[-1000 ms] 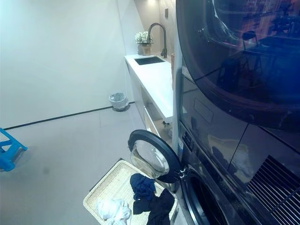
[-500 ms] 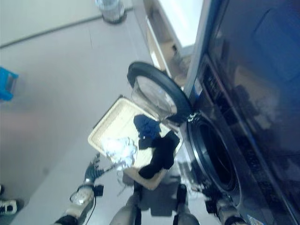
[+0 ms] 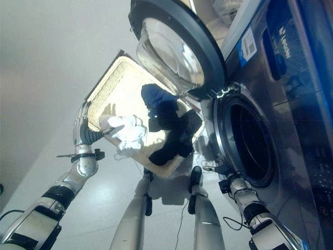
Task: Put the clothes into the washing machine.
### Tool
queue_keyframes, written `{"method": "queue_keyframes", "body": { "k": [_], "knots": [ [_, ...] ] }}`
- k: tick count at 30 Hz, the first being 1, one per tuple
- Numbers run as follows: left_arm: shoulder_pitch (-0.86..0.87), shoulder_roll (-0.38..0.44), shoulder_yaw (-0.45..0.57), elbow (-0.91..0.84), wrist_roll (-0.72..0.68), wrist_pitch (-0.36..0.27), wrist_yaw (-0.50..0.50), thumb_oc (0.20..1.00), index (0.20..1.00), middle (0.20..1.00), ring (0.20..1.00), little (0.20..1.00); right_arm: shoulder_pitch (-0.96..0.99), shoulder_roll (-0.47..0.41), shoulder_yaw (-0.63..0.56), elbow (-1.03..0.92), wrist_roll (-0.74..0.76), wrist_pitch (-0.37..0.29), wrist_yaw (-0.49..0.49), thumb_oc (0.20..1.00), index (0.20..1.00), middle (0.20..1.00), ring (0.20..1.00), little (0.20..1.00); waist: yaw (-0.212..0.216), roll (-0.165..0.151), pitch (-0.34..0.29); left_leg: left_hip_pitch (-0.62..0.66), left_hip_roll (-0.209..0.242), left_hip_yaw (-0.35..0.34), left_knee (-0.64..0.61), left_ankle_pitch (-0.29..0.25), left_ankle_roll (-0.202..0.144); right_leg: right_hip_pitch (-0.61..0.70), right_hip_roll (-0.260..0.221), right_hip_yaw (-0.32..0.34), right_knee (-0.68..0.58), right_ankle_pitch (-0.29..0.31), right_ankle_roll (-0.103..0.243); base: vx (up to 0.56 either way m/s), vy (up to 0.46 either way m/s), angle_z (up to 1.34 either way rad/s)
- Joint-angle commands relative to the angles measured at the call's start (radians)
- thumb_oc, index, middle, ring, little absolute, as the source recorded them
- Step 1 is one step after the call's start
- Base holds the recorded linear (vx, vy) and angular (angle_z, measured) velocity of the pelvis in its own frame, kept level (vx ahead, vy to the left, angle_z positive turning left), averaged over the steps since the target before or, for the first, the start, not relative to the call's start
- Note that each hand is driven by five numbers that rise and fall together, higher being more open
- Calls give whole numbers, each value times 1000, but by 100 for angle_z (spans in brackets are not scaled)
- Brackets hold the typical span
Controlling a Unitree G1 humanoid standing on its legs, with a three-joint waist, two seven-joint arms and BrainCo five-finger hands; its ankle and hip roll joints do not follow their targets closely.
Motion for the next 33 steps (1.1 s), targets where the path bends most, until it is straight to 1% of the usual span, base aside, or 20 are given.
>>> {"method": "queue_keyframes", "body": {
  "k": [1, 3, 4, 5, 7, 9, 11, 15, 16, 20, 21, 22, 23, 24, 26, 28, 29, 31, 33],
  "knots": [
    [-61, 39, 6, 20, 109, 11, 68, 1000, 1000, 1000, 1000, 1000, 7, -38, 24, -66, -44, -24, -44, 1000, 1000, 1000, 1000, 1000, -24, -63, -21, -65, -47, 10, 164, -154, -15, -23, 0, 14, -156, 158, 93, 0, 0, 0],
    [-86, 49, -20, 39, 141, 19, 72, 1000, 1000, 1000, 1000, 1000, -1, -52, 28, -75, -58, -25, -57, 1000, 1000, 1000, 1000, 1000, -30, -60, -21, -99, -52, 8, 200, -166, -14, -56, 4, 20, -125, 148, 91, -8, 4, 6],
    [-116, 63, -47, 58, 167, 30, 63, 1000, 1000, 1000, 1000, 1000, -18, -67, 35, -88, -83, -24, -75, 1000, 1000, 1000, 1000, 1000, -38, -53, -21, -137, -52, 9, 220, -164, -13, -97, 7, 24, -106, 149, 89, -4, 12, 8],
    [-115, 62, -48, 58, 167, 30, 63, 1000, 1000, 1000, 1000, 1000, -16, -67, 36, -89, -84, -24, -75, 1000, 1000, 1000, 1000, 1000, -37, -54, -21, -135, -52, 10, 224, -170, -14, -95, 7, 25, -101, 143, 89, -4, 18, 4],
    [-145, 76, -90, 80, 180, 43, 36, 1000, 1000, 1000, 1000, 1000, -34, -84, 48, -117, -94, -11, -86, 1000, 1000, 1000, 1000, 1000, -44, -49, -21, -166, -52, 6, 239, -170, -13, -130, 12, 34, -88, 142, 87, 0, 0, 0],
    [-152, 81, -101, 90, 187, 44, 18, 1000, 1000, 1000, 1000, 1000, -40, -92, 51, -122, -96, -13, -88, 1000, 1000, 1000, 1000, 1000, -46, -46, -21, -179, -53, 4, 248, -171, -14, -143, 14, 38, -81, 141, 86, 1, 11, -2],
    [-172, 92, -133, 112, 189, 48, -6, 1000, 1000, 1000, 1000, 1000, -56, -105, 59, -134, -94, -16, -89, 1000, 1000, 1000, 1000, 1000, -52, -41, -21, -212, -53, 1, 270, -171, -15, -174, 18, 46, -64, 139, 84, 0, 38, -7],
    [-194, 109, -170, 130, 178, 88, -35, 1000, 1000, 1000, 1000, 1000, -79, -129, 70, -164, -91, -12, -89, 1000, 1000, 1000, 1000, 1000, -61, -36, -21, -252, -54, -6, 289, -168, -17, -213, 27, 59, -51, 139, 82, 2, 44, -1],
    [-205, 115, -178, 137, 172, 106, -50, 1000, 1000, 1000, 1000, 1000, -88, -139, 74, -171, -86, -17, -88, 1000, 1000, 1000, 1000, 1000, -63, -35, -21, -264, -52, -6, 294, -167, -19, -224, 27, 59, -47, 137, 82, -5, 40, 0],
    [-228, 130, -202, 157, 168, 146, -97, 1000, 1000, 1000, 1000, 1000, -100, -149, 81, -190, -84, -17, -90, 1000, 1000, 1000, 1000, 1000, -67, -35, -21, -284, -51, -9, 298, -162, -23, -240, 29, 60, -44, 139, 81, -1, 10, 0],
    [-233, 133, -211, 162, 164, 159, -113, 1000, 1000, 1000, 1000, 1000, -102, -149, 83, -198, -86, -14, -93, 1000, 1000, 1000, 1000, 1000, -68, -35, -21, -288, -51, -10, 299, -161, -24, -244, 30, 61, -42, 139, 81, 0, 0, 0],
    [-243, 138, -221, 172, 151, 197, -142, 1000, 1000, 1000, 1000, 1000, -105, -155, 88, -211, -87, -14, -96, 1000, 1000, 1000, 1000, 1000, -71, -35, -21, -297, -50, -12, 301, -159, -26, -251, 31, 63, -41, 139, 81, 0, 0, 0],
    [-247, 139, -229, 179, 146, 232, -145, 1000, 1000, 1000, 1000, 1000, -108, -157, 91, -218, -86, -12, -98, 1000, 1000, 1000, 1000, 1000, -72, -35, -21, -302, -51, -13, 301, -158, -26, -256, 32, 64, -42, 141, 81, 0, 0, 0],
    [-248, 140, -230, 182, 142, 241, -145, 1000, 1000, 1000, 1000, 1000, -109, -158, 92, -221, -85, -12, -99, 1000, 1000, 1000, 1000, 1000, -73, -35, -21, -304, -51, -13, 301, -157, -26, -257, 33, 65, -43, 141, 81, 0, 0, 0],
    [-258, 142, -235, 201, 122, 292, -153, 1000, 1000, 1000, 1000, 1000, -117, -158, 100, -224, -78, -11, -105, 1000, 1000, 1000, 1000, 1000, -74, -37, -21, -310, -52, -15, 299, -154, -28, -263, 34, 63, -45, 142, 81, 0, 0, 0],
    [-261, 144, -231, 222, 98, 319, -169, 1000, 1000, 1000, 1000, 1000, -124, -157, 106, -222, -75, -12, -108, 1000, 1000, 1000, 1000, 1000, -74, -39, -21, -312, -52, -16, 295, -153, -29, -265, 33, 61, -49, 143, 80, 0, 0, 0],
    [-259, 144, -228, 226, 97, 323, -174, 1000, 1000, 1000, 1000, 1000, -123, -158, 107, -222, -75, -12, -109, 1000, 1000, 1000, 1000, 1000, -73, -40, -21, -313, -52, -17, 296, -152, -29, -265, 33, 61, -49, 143, 79, 0, 0, 0],
    [-250, 136, -223, 234, 84, 377, -203, 1000, 1000, 1000, 1000, 1000, -124, -156, 109, -225, -77, -10, -116, 1000, 1000, 1000, 1000, 1000, -72, -41, -21, -319, -54, -22, 297, -148, -31, -268, 34, 61, -51, 147, 80, 0, 0, 0],
    [-248, 135, -216, 246, 87, 392, -215, 1000, 1000, 1000, 1000, 1000, -128, -155, 110, -224, -74, -12, -118, 1000, 1000, 1000, 1000, 1000, -72, -42, -21, -319, -53, -22, 293, -146, -32, -268, 34, 60, -55, 148, 81, 0, 0, 0]
  ]
}}
